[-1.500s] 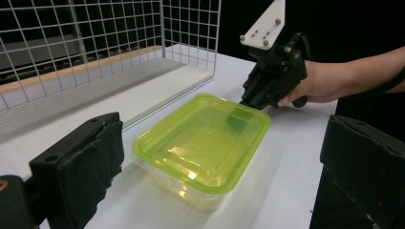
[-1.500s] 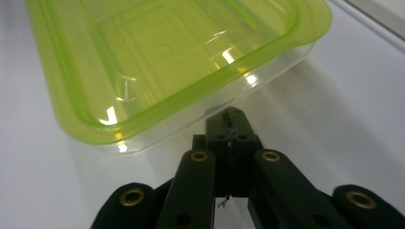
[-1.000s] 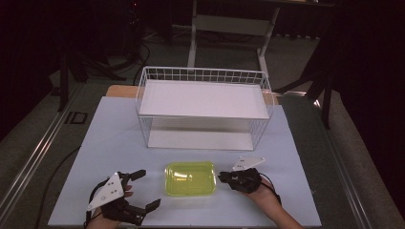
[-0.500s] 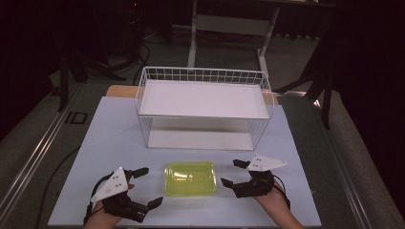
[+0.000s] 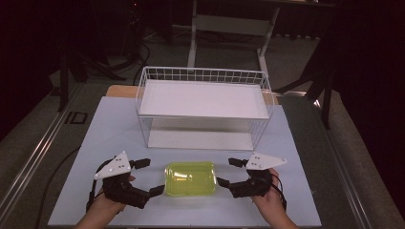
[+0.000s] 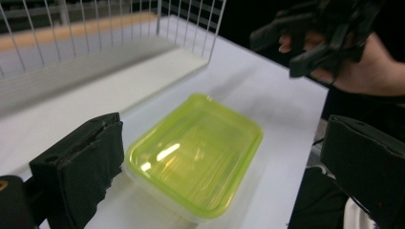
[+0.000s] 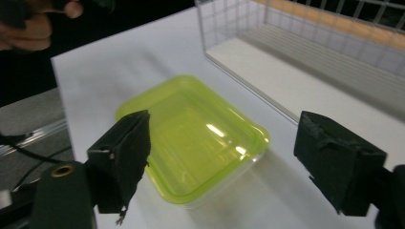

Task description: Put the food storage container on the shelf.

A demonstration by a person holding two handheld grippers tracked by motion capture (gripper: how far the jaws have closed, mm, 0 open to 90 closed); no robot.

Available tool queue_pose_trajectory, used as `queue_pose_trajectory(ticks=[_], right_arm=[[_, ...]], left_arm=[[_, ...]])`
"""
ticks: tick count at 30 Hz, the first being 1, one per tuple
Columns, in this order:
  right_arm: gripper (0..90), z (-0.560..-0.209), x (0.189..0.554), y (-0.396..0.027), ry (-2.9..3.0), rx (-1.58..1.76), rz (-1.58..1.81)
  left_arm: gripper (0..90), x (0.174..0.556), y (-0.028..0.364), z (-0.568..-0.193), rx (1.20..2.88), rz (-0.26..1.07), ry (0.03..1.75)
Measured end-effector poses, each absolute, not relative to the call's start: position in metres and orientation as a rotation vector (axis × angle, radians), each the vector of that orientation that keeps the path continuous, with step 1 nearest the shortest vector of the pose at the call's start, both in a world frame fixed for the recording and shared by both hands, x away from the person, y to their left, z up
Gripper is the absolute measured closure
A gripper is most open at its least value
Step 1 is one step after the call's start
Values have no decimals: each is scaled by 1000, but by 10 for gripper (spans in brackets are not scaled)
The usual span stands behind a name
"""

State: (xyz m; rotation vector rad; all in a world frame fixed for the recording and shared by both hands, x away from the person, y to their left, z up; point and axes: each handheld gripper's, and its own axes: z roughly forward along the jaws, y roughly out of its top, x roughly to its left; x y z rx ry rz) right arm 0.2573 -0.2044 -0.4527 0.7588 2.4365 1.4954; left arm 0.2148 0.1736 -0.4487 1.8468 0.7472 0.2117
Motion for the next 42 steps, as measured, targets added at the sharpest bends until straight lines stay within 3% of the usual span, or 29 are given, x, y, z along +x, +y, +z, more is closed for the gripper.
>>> queue_pose_trajectory(ticks=[5, 7, 12, 18, 21, 26, 29, 31, 34, 35, 42], right_arm=[[197, -455, 263, -200, 2476, 857, 1477], [138, -461, 271, -196, 2517, 1017, 1465], [110, -467, 277, -189, 2494, 1185, 1452], [162, -478, 288, -189, 2517, 1412, 1444], [212, -486, 293, -190, 2527, 1512, 1437], [318, -499, 296, -191, 2548, 1637, 1421], [379, -506, 296, -191, 2565, 1681, 1411], [534, -514, 296, -190, 2576, 1732, 1421], [542, -514, 296, -190, 2584, 1739, 1420], [604, -515, 296, -189, 2587, 1751, 1416], [688, -514, 296, -187, 2614, 1762, 1403]], left_arm=[[19, 226, 167, -461, 1850, 158, 844], [20, 234, 165, -469, 1847, 92, 910], [20, 243, 163, -477, 1859, 38, 1023], [27, 254, 164, -490, 1813, -58, 1172], [74, 259, 168, -502, 1768, -151, 1260], [239, 261, 169, -512, 1746, -198, 1330], [262, 261, 166, -515, 1760, -206, 1351], [447, 260, 165, -516, 1767, -209, 1357], [545, 259, 165, -517, 1763, -227, 1350], [605, 259, 165, -519, 1770, -246, 1347], [691, 258, 163, -521, 1764, -271, 1345]])
